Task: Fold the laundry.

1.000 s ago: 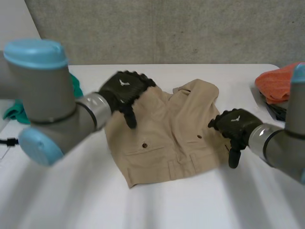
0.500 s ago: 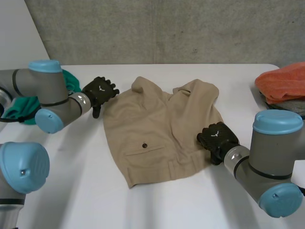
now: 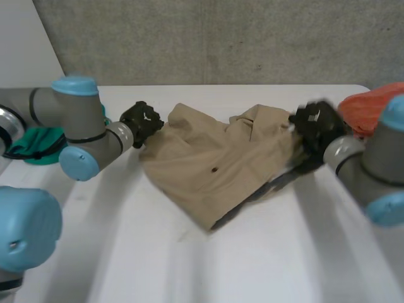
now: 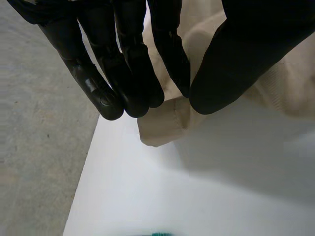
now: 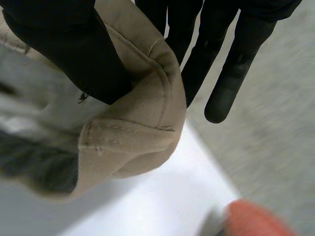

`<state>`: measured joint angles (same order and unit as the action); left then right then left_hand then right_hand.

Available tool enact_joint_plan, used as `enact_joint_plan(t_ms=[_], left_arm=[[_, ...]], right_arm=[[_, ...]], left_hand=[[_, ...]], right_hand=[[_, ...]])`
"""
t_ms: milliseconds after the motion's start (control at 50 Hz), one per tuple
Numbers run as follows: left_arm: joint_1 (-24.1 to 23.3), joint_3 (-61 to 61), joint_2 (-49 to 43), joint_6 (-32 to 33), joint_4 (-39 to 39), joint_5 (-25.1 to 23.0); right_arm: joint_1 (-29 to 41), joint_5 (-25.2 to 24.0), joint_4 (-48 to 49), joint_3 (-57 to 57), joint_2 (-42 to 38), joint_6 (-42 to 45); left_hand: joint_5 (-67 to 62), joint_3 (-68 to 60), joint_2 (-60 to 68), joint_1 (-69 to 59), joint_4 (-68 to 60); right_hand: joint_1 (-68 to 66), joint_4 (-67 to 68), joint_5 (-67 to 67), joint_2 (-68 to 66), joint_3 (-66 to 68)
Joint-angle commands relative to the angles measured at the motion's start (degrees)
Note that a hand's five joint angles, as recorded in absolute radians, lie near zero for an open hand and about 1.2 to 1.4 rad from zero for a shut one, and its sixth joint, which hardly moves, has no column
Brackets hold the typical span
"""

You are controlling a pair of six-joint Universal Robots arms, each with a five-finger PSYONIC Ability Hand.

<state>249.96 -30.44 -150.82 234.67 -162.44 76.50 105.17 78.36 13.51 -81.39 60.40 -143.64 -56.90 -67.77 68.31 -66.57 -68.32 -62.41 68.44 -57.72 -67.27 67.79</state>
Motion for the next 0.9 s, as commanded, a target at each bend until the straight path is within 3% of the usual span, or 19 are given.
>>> enact_joint_plan(t_ms=[20, 60, 140, 160, 180, 240, 280, 300, 340, 360, 440, 620, 780, 900], left_arm=[[-2.6, -21.6, 16.2, -13.1, -3.9, 1.5], [-4.4, -27.4, 19.8, -16.9, -5.2, 1.8], [-7.5, -34.9, 23.1, -22.1, -8.1, 3.2], [-8.0, -35.7, 23.3, -22.7, -8.6, 3.7], [-9.1, -36.9, 23.2, -23.8, -9.6, 5.7], [-10.7, -37.1, 22.3, -24.0, -10.8, 10.0], [-11.1, -36.7, 22.1, -23.6, -10.6, 11.8], [-11.0, -36.4, 22.0, -22.9, -10.1, 13.4], [-10.8, -36.4, 22.3, -22.2, -9.7, 14.3], [-10.4, -36.4, 22.9, -21.5, -9.6, 14.5], [-8.8, -36.6, 24.9, -21.0, -10.3, 13.8], [-5.5, -37.1, 25.3, -20.7, -10.2, 10.2], [-1.4, -35.0, 19.3, -18.5, -8.2, 4.6], [-1.1, -32.1, 15.6, -19.3, -4.3, 1.6]], right_arm=[[-6.3, -16.3, 2.3, 23.8, -12.7, 0.6], [-7.3, -20.9, 2.7, 30.5, -17.7, 0.1], [-8.7, -25.2, 3.2, 39.4, -25.0, -1.4], [-8.7, -25.2, 3.2, 40.6, -26.3, -1.5], [-8.9, -25.0, 3.0, 42.4, -28.3, -1.8], [-8.9, -22.9, 0.7, 42.9, -29.5, -1.6], [-8.7, -20.3, -2.3, 41.8, -28.2, -1.2], [-8.6, -16.4, -6.3, 39.7, -25.7, -1.4], [-8.0, -11.4, -10.6, 37.5, -22.0, -2.1], [-7.3, -6.3, -14.8, 35.4, -17.1, -3.0], [-5.0, 2.7, -25.7, 28.9, -4.9, -6.9], [0.7, 5.1, -40.2, 11.4, 11.4, -14.9], [7.8, 7.8, -38.2, -3.3, 12.4, -22.5], [12.1, 12.1, -23.6, -10.4, 7.7, -25.0]], left_hand=[[-13.1, -12.2, 11.7, -13.4, -11.7], [-13.1, -12.2, 11.7, -13.4, -11.7], [-13.1, -12.2, 11.7, -13.4, -11.7], [-13.1, -12.2, 11.7, -13.4, -11.7], [-13.1, -12.2, 11.7, -13.4, -11.7], [-13.1, -12.2, 11.7, -13.4, -11.7], [-13.1, -12.2, 11.7, -13.4, -11.7], [3.4, 4.2, -4.8, 3.0, 4.8], [23.6, 24.5, -25.0, 23.3, 25.0], [34.5, 35.4, -36.0, 34.2, 36.0], [44.9, 45.8, -46.3, 44.6, 46.3], [55.0, 55.9, -56.4, 54.7, 56.4], [55.3, 56.2, -56.8, 55.0, 56.8], [54.5, 55.4, -55.9, 54.2, 55.9]], right_hand=[[-17.6, 11.6, -12.3, -12.7, 12.2], [-17.6, 11.6, -12.3, -12.7, 12.2], [-14.4, 8.4, -9.1, -9.5, 9.0], [-7.7, 1.7, -2.4, -2.9, 2.3], [10.8, -16.9, 16.1, 15.7, -16.2], [40.3, -46.4, 45.6, 45.2, -45.7], [50.7, -56.7, 56.0, 55.5, -56.1], [52.4, -58.4, 57.7, 57.3, -57.8], [52.4, -58.4, 57.7, 57.3, -57.8], [52.4, -58.4, 57.7, 57.3, -57.8], [52.4, -58.4, 57.7, 57.3, -57.8], [52.4, -58.4, 57.7, 57.3, -57.8], [52.4, -58.4, 57.7, 57.3, -57.8], [47.7, -53.7, 53.0, 52.6, -53.1]])
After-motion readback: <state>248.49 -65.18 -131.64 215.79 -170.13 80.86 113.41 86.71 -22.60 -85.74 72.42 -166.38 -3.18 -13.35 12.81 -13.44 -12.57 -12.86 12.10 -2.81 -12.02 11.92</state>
